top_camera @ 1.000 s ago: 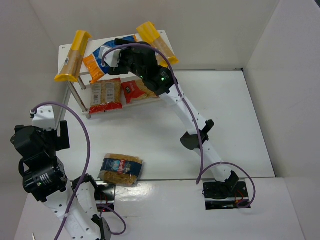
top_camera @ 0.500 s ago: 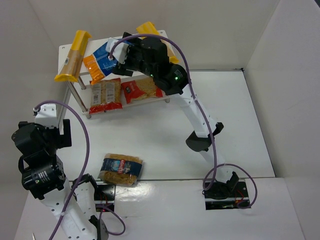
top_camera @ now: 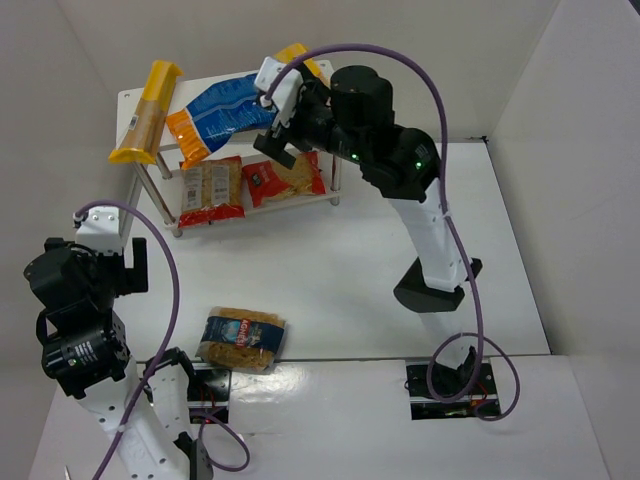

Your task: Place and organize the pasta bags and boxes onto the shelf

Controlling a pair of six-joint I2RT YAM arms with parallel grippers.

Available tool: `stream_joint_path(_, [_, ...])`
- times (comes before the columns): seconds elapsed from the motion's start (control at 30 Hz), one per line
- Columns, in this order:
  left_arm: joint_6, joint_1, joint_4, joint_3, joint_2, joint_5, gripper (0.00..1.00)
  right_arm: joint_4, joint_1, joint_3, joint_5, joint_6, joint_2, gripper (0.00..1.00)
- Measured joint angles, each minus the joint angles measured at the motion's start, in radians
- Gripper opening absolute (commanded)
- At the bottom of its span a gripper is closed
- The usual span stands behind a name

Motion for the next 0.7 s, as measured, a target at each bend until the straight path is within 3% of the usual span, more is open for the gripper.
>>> stream_joint_path(0.17, [0.019, -0.003, -0.015, 0.001, 0.003, 0.045, 1.0, -0.137, 0.0, 0.003, -0.014, 0.092, -0.071, 0.97])
stream_joint_path(0.3, [0.031, -0.003, -0.038, 0.007, 0.009, 0.075, 1.0, -0.198, -0.001, -0.138, 0.005, 0.128, -0.196, 0.97])
stream_joint_path(0.5, [0.052, -0.01, -0.069, 0.014, 0.009, 0.11, 1.0, -0.218, -0.003, -0.505, 0.066, 0.148, -0.452, 0.97])
stream_joint_path(0.6, [0.053, -0.01, -0.079, 0.014, 0.009, 0.121, 1.0, -0.203, -0.036, -0.79, 0.084, 0.146, -0.597, 0.97])
stream_joint_path(0.7, [0.053, -0.01, -0.084, 0.014, 0.009, 0.129, 1.0, -0.2, -0.156, -1.125, 0.064, 0.129, -0.732, 0.97])
